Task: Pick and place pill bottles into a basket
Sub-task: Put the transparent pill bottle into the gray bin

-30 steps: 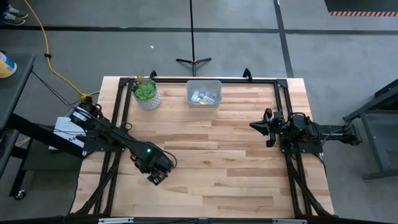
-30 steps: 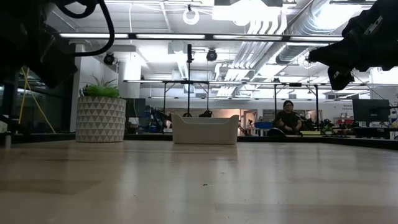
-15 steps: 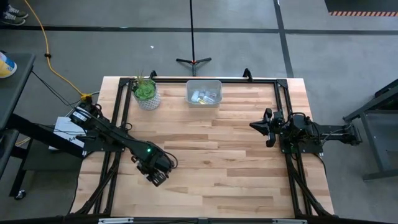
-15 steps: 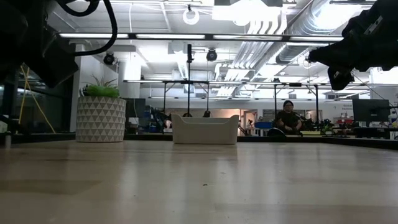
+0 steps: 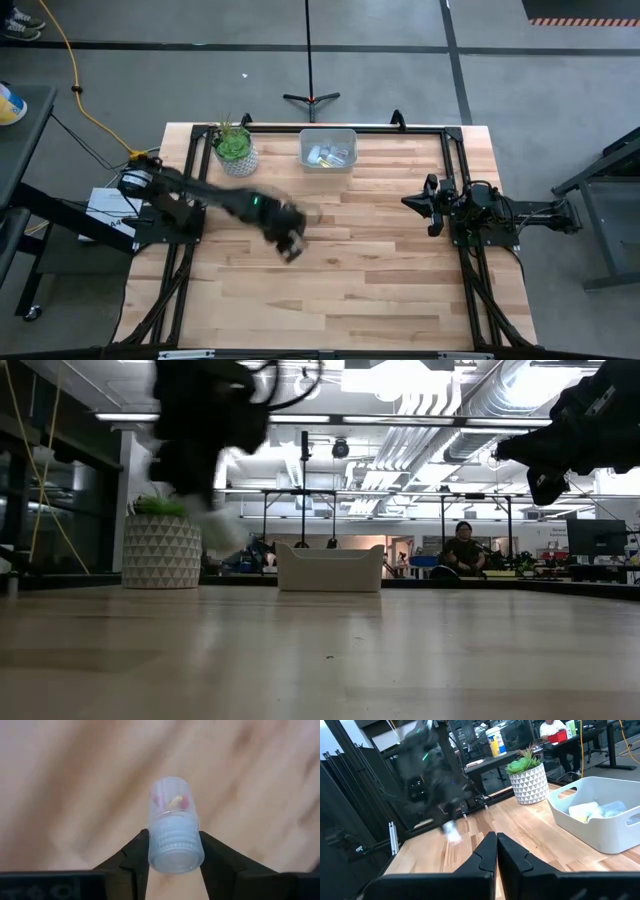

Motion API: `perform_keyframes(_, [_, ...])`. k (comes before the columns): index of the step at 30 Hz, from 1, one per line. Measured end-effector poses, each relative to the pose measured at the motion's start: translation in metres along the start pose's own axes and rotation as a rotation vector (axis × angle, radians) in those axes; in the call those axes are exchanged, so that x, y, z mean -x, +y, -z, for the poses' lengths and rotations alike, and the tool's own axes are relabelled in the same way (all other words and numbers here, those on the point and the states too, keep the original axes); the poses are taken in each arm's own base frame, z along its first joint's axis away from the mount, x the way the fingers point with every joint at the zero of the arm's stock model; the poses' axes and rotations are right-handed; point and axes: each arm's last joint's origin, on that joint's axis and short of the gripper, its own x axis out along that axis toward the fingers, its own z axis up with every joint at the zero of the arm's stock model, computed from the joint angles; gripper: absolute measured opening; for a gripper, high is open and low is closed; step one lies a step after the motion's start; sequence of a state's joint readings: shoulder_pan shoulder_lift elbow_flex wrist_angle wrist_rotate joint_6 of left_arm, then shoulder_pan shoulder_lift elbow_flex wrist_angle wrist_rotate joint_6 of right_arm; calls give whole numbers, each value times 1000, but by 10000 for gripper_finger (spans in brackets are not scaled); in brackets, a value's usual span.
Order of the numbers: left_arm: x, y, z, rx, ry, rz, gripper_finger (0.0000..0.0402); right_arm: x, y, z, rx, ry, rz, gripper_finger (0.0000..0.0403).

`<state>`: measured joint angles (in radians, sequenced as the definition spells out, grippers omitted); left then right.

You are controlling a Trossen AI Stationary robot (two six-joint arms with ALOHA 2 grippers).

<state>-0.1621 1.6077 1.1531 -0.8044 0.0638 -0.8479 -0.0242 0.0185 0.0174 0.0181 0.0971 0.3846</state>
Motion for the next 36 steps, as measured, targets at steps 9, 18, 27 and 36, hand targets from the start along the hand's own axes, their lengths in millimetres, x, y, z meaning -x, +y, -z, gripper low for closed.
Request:
perform_keyframes(9, [53,67,-113,13,-476,-22,189,0,0,0,0,0,0,3])
perform_keyframes(18, [63,135,-156,83,-650,-135,173,0,0,0,-26,-1,0,2])
perform_keyframes(27, [29,164,-175,115,-601,-208,184,0,0,0,-71,1,1,3])
perform_keyframes(36, [18,168,-183,134,-643,-265,206,0,0,0,-72,0,1,2])
